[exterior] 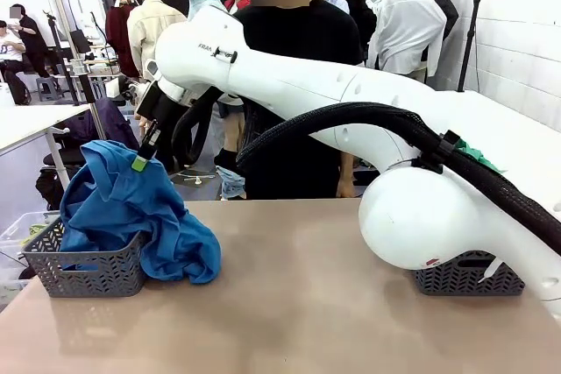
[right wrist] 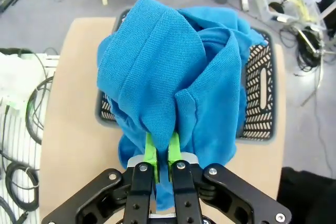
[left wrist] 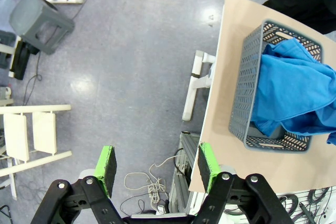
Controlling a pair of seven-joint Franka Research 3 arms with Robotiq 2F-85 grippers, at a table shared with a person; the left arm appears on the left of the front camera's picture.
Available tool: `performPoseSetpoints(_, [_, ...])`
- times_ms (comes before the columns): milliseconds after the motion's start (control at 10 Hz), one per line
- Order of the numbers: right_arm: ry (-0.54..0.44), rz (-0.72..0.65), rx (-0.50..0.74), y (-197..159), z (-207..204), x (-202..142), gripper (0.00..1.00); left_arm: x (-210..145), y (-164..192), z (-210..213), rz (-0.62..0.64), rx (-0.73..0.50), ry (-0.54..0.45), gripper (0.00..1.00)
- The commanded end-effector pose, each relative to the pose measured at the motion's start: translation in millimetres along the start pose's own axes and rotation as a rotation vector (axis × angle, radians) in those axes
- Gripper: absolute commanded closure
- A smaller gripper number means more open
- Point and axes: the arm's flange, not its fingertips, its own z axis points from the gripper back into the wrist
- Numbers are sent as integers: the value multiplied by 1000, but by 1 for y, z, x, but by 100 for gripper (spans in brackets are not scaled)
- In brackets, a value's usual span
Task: Sort the tops and bottoms.
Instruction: Sort the clothes according to human instructions.
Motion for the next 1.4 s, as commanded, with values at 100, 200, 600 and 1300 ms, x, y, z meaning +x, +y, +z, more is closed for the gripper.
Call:
performPoseSetpoints(100, [-111,-167,-7,-27,-9,27,100,-3,0,1,7,18,4,19])
performPoseSetpoints(200, [-188,-306,9,-62,-21,54,100,-3,0,1,7,18,4,19])
performPoseSetpoints(600, [-440,-655,98,-146,-48,117,100,-3,0,1,7,18,4,19])
performPoseSetpoints(1300, [-387,-862,123,-26,-54,-13,100,-3,0,1,7,18,4,19])
